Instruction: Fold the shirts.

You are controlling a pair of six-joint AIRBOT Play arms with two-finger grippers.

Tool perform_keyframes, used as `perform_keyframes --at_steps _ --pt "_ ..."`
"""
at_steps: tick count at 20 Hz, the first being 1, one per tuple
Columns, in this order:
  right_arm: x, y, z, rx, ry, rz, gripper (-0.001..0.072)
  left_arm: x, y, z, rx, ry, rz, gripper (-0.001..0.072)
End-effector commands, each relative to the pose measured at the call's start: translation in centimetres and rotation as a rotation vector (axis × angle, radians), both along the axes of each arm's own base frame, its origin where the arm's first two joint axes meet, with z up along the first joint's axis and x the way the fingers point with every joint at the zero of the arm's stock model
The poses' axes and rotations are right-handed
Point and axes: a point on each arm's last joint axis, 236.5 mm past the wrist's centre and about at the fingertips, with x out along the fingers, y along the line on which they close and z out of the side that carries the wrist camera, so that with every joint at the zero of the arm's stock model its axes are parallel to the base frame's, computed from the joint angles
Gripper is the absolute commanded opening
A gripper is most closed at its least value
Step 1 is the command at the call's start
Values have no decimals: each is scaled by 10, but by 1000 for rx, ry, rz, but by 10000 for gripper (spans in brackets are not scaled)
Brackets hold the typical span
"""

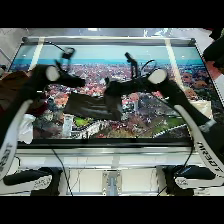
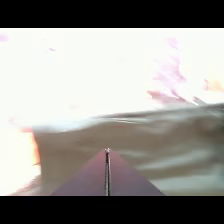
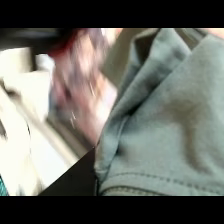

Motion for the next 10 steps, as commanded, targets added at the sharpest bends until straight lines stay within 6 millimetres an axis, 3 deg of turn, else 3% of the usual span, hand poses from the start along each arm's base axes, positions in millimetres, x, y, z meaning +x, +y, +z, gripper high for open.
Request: perform_keyframes --at_steps 1,2,4,6,7,8,9,10 --pt "26 76 -15 152 -36 -214 352 -26 97 82 35 -154 191 8" --pt "12 102 -12 194 10 -181 676 -33 111 98 35 -190 226 8" --pt "-8 132 11 182 -98 -51 679 -45 133 120 38 -241 282 9" --pt "11 124 40 102 -316 -12 677 -50 144 127 40 -258 309 8" --pt "28 108 49 47 -392 -7 670 -50 145 126 40 -256 310 8" --pt "50 79 49 -44 -436 1 606 -50 145 124 41 -247 310 8" --pt "70 41 40 -146 -413 -6 593 -50 144 121 36 -237 308 9" --pt "87 -10 21 -264 -316 -38 592 -51 143 117 37 -224 307 8"
